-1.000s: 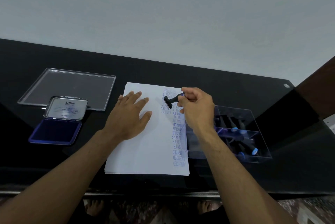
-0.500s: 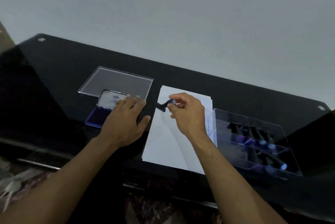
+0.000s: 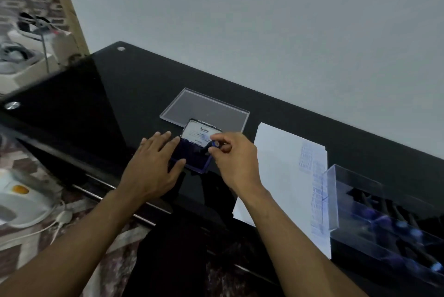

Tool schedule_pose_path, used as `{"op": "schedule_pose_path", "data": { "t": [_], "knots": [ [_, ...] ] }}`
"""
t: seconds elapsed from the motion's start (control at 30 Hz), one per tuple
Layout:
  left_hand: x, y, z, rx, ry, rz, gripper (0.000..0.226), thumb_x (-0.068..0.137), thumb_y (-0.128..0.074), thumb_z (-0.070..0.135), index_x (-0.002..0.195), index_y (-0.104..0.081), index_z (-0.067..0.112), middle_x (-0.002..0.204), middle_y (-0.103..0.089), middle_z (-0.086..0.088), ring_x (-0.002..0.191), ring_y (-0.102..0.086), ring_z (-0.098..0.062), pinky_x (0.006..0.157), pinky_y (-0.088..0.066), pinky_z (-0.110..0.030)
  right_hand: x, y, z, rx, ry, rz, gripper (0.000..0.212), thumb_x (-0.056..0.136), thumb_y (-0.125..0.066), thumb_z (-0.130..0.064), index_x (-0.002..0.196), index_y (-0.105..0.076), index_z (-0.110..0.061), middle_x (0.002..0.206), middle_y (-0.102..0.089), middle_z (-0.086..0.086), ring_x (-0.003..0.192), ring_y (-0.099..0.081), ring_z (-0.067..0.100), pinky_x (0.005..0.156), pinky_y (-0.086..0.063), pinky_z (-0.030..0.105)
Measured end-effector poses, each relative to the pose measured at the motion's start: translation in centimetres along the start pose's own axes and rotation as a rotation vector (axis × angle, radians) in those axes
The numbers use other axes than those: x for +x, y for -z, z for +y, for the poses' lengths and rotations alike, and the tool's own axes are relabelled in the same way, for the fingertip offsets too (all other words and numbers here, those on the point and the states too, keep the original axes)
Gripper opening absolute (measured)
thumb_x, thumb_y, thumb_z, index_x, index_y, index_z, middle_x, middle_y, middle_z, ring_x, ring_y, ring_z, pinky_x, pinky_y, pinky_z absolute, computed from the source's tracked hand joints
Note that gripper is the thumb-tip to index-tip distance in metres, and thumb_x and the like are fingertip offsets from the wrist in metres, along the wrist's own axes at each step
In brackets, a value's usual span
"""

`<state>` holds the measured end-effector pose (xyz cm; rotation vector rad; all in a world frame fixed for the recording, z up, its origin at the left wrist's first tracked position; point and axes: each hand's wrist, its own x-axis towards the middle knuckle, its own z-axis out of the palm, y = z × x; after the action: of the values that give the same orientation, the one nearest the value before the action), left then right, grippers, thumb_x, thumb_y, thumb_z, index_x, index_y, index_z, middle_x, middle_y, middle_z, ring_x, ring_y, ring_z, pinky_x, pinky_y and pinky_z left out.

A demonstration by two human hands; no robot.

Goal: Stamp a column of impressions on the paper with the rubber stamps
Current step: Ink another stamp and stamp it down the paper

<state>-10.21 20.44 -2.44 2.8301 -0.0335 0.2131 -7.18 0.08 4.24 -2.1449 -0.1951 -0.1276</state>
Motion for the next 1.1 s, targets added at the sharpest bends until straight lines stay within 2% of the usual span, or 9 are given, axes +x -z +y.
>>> {"op": "schedule_pose_path", "data": {
  "t": [0.17,0.37,0.57,0.73,1.1],
  "knots": [
    [0.1,-0.4,-2.1,0.031,0.016,-0.022,0.076,0.092,-0.027,0.064,0.153,-0.039,0.019,0.159,-0.037,-0.008,0.15,-0.025,-0.03,0.124,-0.019,-0.052,0.4,-1.7,-1.0,-0.108,0.079,-0.029,0.026,0.087,-0.074,-0.015,0.112,-0.072,-0.022,0.11,-0.064,-0.008,0.091,-0.064,0.008,0.087,-0.058,0.029],
    [0.2,-1.0,-3.1,0.061,0.008,-0.041,0.079,0.092,-0.02,0.066,0.154,-0.038,0.021,0.163,-0.032,-0.005,0.154,-0.017,-0.025,0.126,-0.009,-0.047,1.1,-2.4,-1.4,-0.189,0.114,-0.056,0.023,0.088,-0.073,-0.015,0.11,-0.073,-0.02,0.11,-0.064,-0.005,0.091,-0.064,0.01,0.085,-0.058,0.027],
    [0.1,-1.2,-3.1,0.06,0.002,-0.029,0.078,0.093,-0.018,0.066,0.152,-0.041,0.022,0.163,-0.031,-0.006,0.154,-0.015,-0.025,0.126,-0.01,-0.049,1.8,-2.7,-2.1,-0.281,0.147,-0.105,0.025,0.09,-0.07,-0.016,0.115,-0.073,-0.018,0.115,-0.065,-0.001,0.097,-0.064,0.013,0.084,-0.053,0.02],
    [0.1,-1.4,-3.2,0.064,0.004,-0.02,0.076,0.094,-0.019,0.066,0.152,-0.041,0.022,0.163,-0.03,-0.006,0.155,-0.015,-0.026,0.126,-0.009,-0.049,1.9,-3.1,-2.6,-0.342,0.169,-0.168,0.022,0.091,-0.068,-0.012,0.112,-0.074,-0.015,0.109,-0.07,0.003,0.094,-0.066,0.015,0.088,-0.056,0.028],
    [0.0,-1.5,-3.1,0.08,-0.008,-0.012,0.075,0.096,-0.017,0.063,0.153,-0.039,0.02,0.163,-0.03,-0.008,0.155,-0.014,-0.027,0.125,-0.013,-0.051,2.3,-3.6,-2.3,-0.376,0.173,-0.194,0.023,0.09,-0.069,-0.017,0.113,-0.073,-0.019,0.112,-0.065,-0.001,0.093,-0.063,0.012,0.089,-0.055,0.028]
  ]
}}
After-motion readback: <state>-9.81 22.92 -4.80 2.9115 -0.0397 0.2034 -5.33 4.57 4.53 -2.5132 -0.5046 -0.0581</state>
